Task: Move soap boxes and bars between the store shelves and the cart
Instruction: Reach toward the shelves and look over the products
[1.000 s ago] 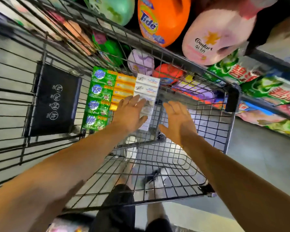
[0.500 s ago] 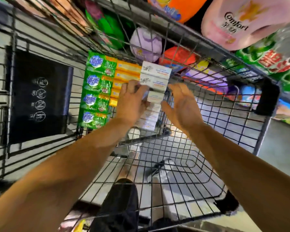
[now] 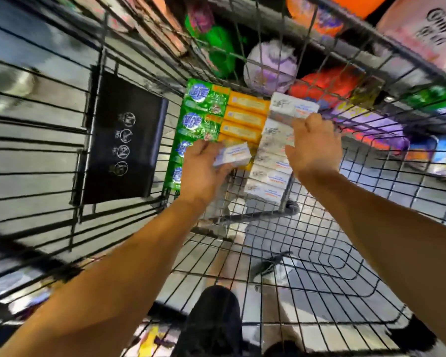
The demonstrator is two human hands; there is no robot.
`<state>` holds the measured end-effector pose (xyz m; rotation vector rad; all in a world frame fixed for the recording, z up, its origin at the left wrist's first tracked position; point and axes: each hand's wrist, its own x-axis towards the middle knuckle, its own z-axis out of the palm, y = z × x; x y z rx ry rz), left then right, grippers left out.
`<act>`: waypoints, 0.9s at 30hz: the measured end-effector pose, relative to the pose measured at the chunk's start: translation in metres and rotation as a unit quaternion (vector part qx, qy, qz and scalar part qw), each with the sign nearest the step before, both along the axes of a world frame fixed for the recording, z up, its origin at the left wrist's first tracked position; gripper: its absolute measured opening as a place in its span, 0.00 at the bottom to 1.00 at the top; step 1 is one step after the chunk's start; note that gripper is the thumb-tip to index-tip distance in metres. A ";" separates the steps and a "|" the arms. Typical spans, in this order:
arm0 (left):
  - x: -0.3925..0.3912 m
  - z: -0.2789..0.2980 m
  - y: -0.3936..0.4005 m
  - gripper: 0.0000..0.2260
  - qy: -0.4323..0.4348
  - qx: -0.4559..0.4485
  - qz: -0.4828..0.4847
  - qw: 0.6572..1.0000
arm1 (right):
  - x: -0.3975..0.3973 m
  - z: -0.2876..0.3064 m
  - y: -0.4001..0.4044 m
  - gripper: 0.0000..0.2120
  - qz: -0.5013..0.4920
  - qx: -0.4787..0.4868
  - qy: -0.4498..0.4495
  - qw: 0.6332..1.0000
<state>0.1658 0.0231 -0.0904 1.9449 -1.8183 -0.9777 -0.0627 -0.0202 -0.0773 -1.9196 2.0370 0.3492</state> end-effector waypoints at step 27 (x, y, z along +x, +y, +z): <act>-0.257 0.347 0.123 0.18 0.058 -0.200 -0.222 0.952 | -0.252 0.344 0.243 0.21 -0.221 -0.261 -0.240 0.909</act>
